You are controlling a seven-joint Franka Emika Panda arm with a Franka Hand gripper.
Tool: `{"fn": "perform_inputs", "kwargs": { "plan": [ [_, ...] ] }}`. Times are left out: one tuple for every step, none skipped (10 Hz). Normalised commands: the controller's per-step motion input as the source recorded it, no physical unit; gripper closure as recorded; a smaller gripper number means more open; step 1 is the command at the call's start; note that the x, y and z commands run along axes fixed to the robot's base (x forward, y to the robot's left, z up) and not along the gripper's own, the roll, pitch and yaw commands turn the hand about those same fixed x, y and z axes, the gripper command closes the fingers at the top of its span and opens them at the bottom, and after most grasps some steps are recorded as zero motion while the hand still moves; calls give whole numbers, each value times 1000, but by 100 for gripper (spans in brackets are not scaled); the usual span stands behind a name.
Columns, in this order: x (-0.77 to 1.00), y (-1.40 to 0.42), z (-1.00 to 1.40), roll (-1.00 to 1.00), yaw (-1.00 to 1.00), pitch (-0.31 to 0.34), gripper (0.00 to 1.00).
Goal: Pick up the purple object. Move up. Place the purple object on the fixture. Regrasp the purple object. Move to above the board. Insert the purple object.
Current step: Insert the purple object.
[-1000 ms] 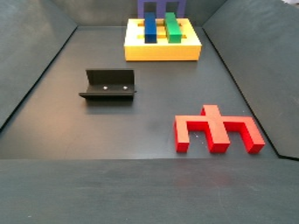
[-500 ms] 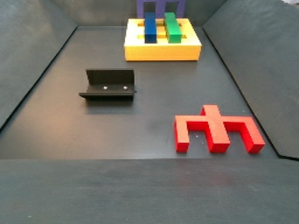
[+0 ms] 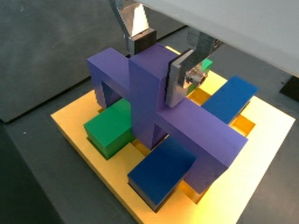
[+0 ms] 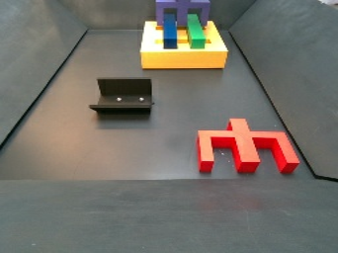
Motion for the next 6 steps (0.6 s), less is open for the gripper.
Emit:
{"fn": "perform_inputs", "kwargs": {
  "plan": [
    [11, -20, -126, 171, 3, -34, 100],
    [0, -60, -186, 204, 9, -57, 100],
    [80, -100, -194, 240, 0, -43, 100],
    [80, -109, -177, 306, 0, -27, 100],
    [0, -103, -220, 166, 0, -57, 100],
    [71, -123, -169, 93, 0, -51, 100]
  ]
}}
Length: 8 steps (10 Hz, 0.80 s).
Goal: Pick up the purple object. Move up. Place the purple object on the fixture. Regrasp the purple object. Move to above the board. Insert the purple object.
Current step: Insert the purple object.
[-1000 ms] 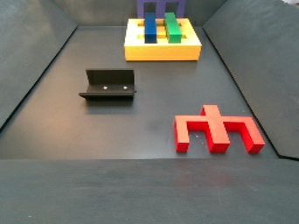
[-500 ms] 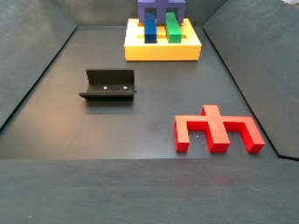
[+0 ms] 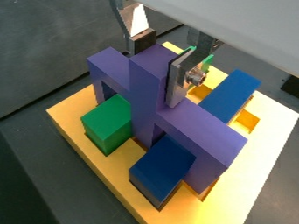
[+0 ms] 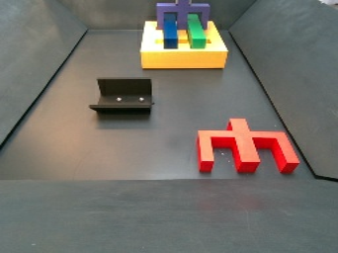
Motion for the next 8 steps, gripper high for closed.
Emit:
{"fn": "perform_inputs", "kwargs": {
  "plan": [
    [40, -71, -163, 66, 0, -56, 100],
    [126, -94, -140, 63, 11, -26, 100],
    [151, -60, -131, 39, 3, -1, 100],
    [214, 0, -131, 26, 26, 0, 100],
    [289, 0, -154, 73, 69, 0, 100],
    [229, 0, -160, 110, 49, 0, 100],
    [83, 0, -169, 111, 0, 0, 100],
    [0, 0, -180, 67, 0, -29, 100]
  ]
}}
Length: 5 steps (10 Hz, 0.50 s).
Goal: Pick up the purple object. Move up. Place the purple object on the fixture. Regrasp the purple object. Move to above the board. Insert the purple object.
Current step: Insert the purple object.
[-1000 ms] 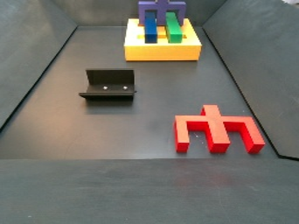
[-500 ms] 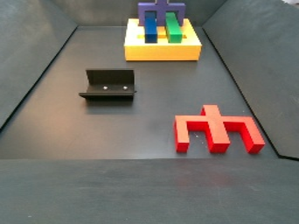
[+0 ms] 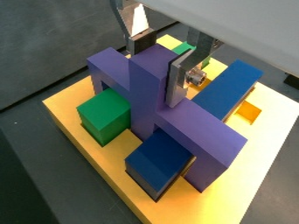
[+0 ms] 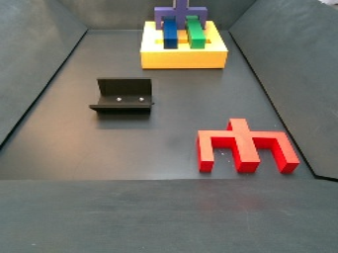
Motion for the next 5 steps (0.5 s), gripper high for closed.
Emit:
{"fn": "perform_inputs", "kwargs": {
  "plan": [
    [-97, 46, -397, 0, 0, -134, 100],
    [-31, 0, -294, 0, 0, -81, 100],
    [-11, 0, -277, 0, 0, -83, 100],
    [0, 0, 0, 14, 20, 0, 100],
    [0, 0, 0, 0, 0, 0, 100]
  ]
}}
